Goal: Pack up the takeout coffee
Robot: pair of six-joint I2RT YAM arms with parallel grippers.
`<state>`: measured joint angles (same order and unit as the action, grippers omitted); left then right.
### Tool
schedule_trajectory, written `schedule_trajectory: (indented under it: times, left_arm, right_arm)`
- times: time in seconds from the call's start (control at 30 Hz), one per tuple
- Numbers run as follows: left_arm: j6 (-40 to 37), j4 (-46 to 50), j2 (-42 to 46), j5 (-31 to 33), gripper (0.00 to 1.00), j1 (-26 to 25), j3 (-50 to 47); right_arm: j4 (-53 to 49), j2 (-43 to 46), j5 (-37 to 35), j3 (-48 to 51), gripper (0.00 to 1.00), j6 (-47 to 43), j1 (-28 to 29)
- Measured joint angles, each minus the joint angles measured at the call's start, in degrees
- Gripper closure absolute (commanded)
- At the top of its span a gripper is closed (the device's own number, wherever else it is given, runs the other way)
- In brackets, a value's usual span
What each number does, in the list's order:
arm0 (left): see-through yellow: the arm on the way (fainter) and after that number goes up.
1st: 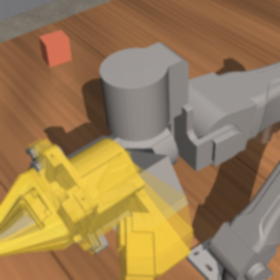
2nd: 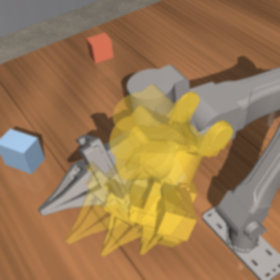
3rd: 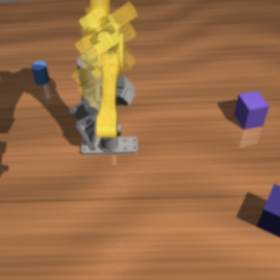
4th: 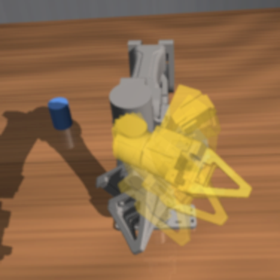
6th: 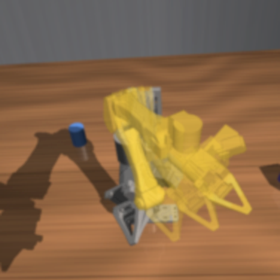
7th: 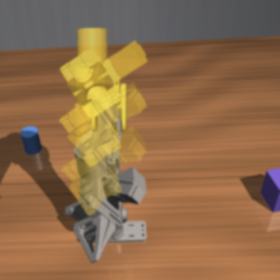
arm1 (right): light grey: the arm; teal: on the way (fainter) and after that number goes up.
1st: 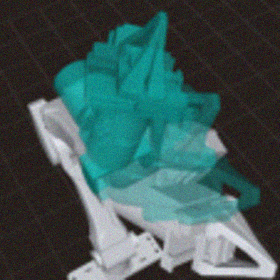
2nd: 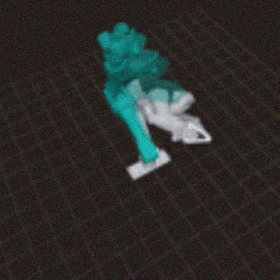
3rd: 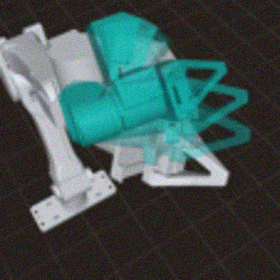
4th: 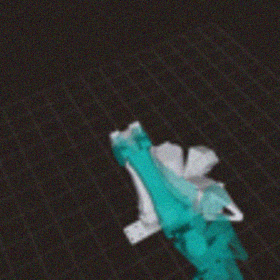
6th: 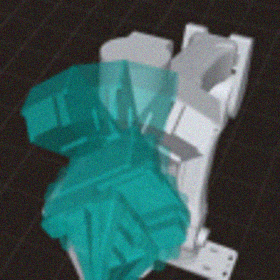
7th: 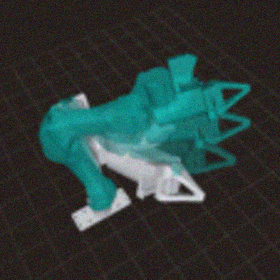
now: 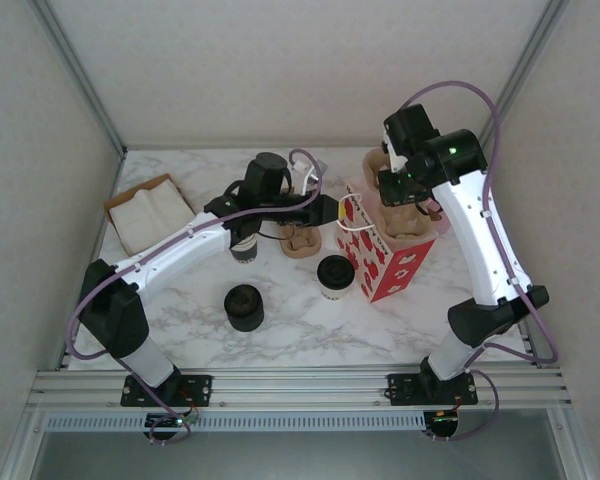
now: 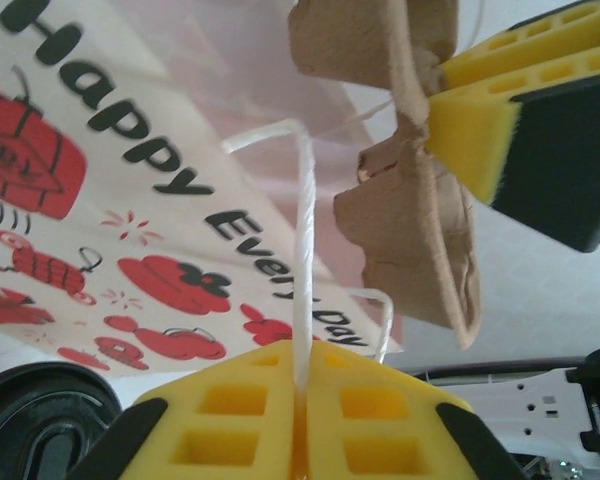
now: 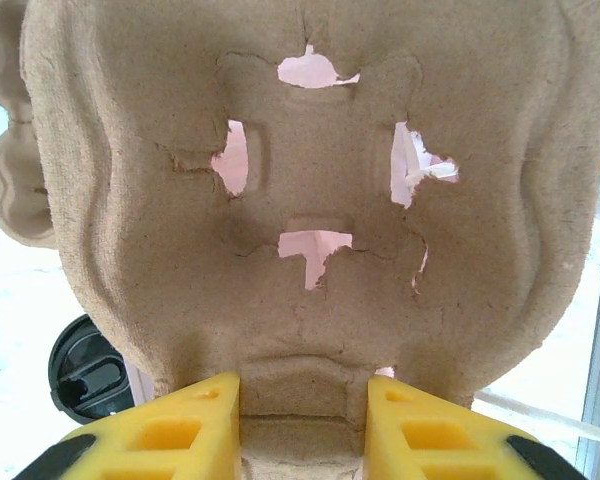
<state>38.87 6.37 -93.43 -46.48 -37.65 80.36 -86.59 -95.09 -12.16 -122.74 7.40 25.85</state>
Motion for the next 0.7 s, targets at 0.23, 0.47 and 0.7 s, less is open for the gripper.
schedule_trajectory:
  times: [0.23,0.47,0.7]
  left_arm:
    - [-0.1,0.3,0.0,0.7,0.97,0.6,-1.8]
    - [-0.1,0.3,0.1,1.1,0.99,1.1,-2.5]
    - [-0.1,0.3,0.1,1.1,0.99,1.1,-2.5]
  right_arm:
    - [0.0,-0.2,2.0,0.9,0.7,-0.9,-0.5]
    - [0.0,-1.4,5.4,1.3,0.7,-1.8,-3.0]
    - [0.0,-3.0,7.6,1.3,0.71,-2.1,-3.4]
